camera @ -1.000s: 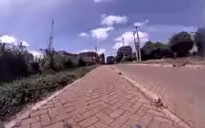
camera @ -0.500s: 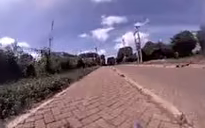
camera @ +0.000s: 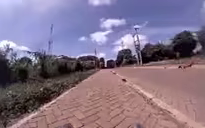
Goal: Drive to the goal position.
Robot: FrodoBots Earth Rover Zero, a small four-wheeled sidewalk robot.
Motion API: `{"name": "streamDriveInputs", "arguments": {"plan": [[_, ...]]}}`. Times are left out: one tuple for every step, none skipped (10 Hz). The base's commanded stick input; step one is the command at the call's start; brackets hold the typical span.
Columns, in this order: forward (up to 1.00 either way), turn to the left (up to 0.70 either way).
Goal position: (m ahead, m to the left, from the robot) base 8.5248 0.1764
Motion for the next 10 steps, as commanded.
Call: {"name": "streamDriveInputs", "arguments": {"plan": [[1.0, 0.0], [1.0, 0.0], [1.0, 0.0], [1.0, 0.0], [1.0, 0.0], [1.0, 0.0], [1.0, -0.09], [1.0, -0.23], [1.0, -0.03], [1.0, -0.02]]}}
